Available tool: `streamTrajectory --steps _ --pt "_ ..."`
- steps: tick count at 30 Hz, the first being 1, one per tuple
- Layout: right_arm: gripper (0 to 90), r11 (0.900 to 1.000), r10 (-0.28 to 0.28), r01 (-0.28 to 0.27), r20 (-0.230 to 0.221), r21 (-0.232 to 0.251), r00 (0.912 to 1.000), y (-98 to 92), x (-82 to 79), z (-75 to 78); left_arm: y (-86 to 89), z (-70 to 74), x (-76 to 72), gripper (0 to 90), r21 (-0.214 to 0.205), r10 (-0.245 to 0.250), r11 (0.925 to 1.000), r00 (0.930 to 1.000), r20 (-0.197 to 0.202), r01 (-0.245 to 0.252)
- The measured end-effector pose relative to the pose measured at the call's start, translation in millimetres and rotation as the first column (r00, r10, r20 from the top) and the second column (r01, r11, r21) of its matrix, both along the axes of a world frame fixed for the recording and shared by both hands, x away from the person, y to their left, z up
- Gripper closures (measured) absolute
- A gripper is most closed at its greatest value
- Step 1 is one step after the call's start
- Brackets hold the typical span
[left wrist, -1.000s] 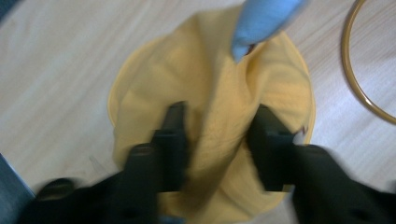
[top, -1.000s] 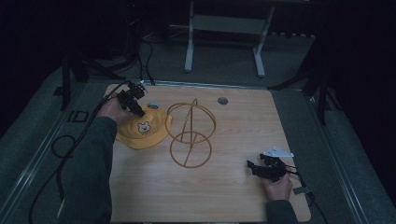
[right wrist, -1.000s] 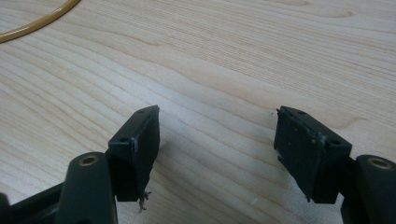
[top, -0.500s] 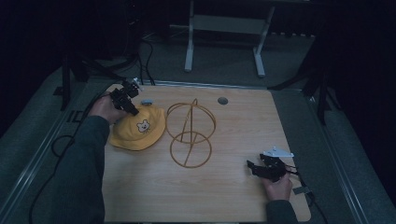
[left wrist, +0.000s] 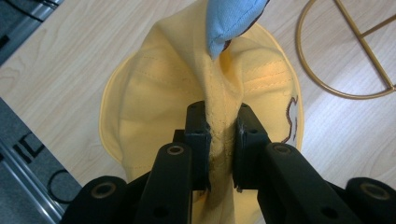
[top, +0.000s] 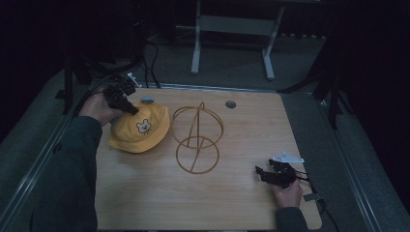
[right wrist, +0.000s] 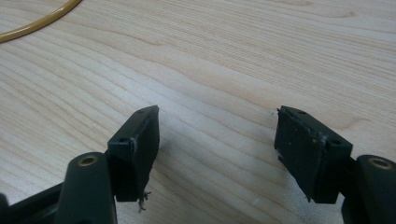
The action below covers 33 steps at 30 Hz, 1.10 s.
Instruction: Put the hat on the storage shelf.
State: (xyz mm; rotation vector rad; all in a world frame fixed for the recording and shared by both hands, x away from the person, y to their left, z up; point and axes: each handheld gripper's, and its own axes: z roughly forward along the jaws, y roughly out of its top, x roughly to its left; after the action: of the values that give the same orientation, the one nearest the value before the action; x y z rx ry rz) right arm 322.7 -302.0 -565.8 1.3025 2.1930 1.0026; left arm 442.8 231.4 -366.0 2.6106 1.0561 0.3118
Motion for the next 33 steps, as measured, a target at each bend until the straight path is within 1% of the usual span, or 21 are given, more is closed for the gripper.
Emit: streamTrajectory --steps 1,5,10,11,12,15,17,18,21,22,23,24,25,27,30,33 --pt "30.6 1.0000 0.000 0.000 0.000 0.000 1.0000 0.0 0.0 0.0 -0.6 3.4 -2.7 78.9 -0.001 -0.010 1.0000 0.9999 0.007 0.010" --pt "30.6 1.0000 0.001 -0.001 0.001 -0.001 1.0000 0.0 0.0 0.0 0.2 11.8 -9.7 78.9 -0.032 -0.031 0.9990 0.9993 0.022 0.032" --pt "30.7 1.0000 0.000 0.000 0.001 -0.001 1.0000 0.1 0.0 0.0 3.3 20.8 -18.6 79.0 -0.048 -0.046 0.9977 0.9982 0.039 0.048" --pt "30.7 1.0000 0.000 0.000 0.001 -0.001 1.0000 0.1 0.0 0.0 3.3 20.8 -18.6 79.0 -0.048 -0.046 0.9977 0.9982 0.039 0.048" --pt "30.7 1.0000 0.000 0.000 0.001 0.000 1.0000 0.1 0.0 0.0 4.0 24.1 -22.6 79.0 -0.054 -0.052 0.9971 0.9977 0.043 0.054" --pt "30.6 1.0000 0.001 -0.001 0.001 -0.001 1.0000 0.1 0.0 -0.1 4.7 29.6 -27.6 79.0 -0.063 -0.060 0.9960 0.9968 0.053 0.063" --pt "30.7 1.0000 0.001 -0.001 0.001 -0.001 1.0000 0.1 0.0 -0.1 5.5 34.4 -29.5 78.9 -0.072 -0.065 0.9949 0.9962 0.057 0.069" --pt "30.7 1.0000 0.001 -0.001 0.001 -0.001 1.0000 0.1 0.0 -0.1 5.5 34.4 -29.5 78.9 -0.072 -0.065 0.9949 0.9962 0.057 0.069" --pt "30.7 1.0000 0.001 -0.001 0.001 -0.001 1.0000 0.2 0.0 0.0 4.8 46.1 -32.9 79.0 -0.097 -0.085 0.9910 0.9941 0.067 0.092" --pt "30.7 1.0000 0.001 -0.001 0.002 -0.001 1.0000 0.2 0.0 -0.1 4.8 46.1 -32.9 78.9 -0.097 -0.085 0.9910 0.9941 0.067 0.092" --pt "30.7 1.0000 0.001 -0.001 0.001 -0.001 1.0000 0.2 0.0 0.0 3.5 52.3 -34.8 78.9 -0.102 -0.099 0.9891 0.9923 0.075 0.106" --pt "30.7 1.0000 0.001 -0.001 0.001 -0.001 1.0000 0.2 0.0 0.0 3.5 52.3 -34.8 78.9 -0.102 -0.099 0.9891 0.9923 0.075 0.106" --pt "30.7 1.0000 0.001 -0.001 0.001 -0.001 1.0000 0.2 0.0 0.0 1.8 58.0 -37.0 78.9 -0.110 -0.106 0.9873 0.9907 0.085 0.115" --pt "30.7 1.0000 0.002 -0.002 0.002 -0.003 1.0000 0.1 0.0 -0.1 1.1 63.9 -38.1 78.9 -0.117 -0.118 0.9849 0.9890 0.089 0.128" --pt "30.7 1.0000 0.002 -0.002 0.002 -0.002 1.0000 0.2 0.0 0.0 1.5 71.9 -38.6 78.9 -0.140 -0.123 0.9808 0.9878 0.096 0.136" --pt "30.7 1.0000 0.003 -0.003 0.002 -0.002 1.0000 0.1 0.0 0.0 0.1 78.6 -38.8 78.9 -0.134 -0.131 0.9804 0.9865 0.097 0.144"
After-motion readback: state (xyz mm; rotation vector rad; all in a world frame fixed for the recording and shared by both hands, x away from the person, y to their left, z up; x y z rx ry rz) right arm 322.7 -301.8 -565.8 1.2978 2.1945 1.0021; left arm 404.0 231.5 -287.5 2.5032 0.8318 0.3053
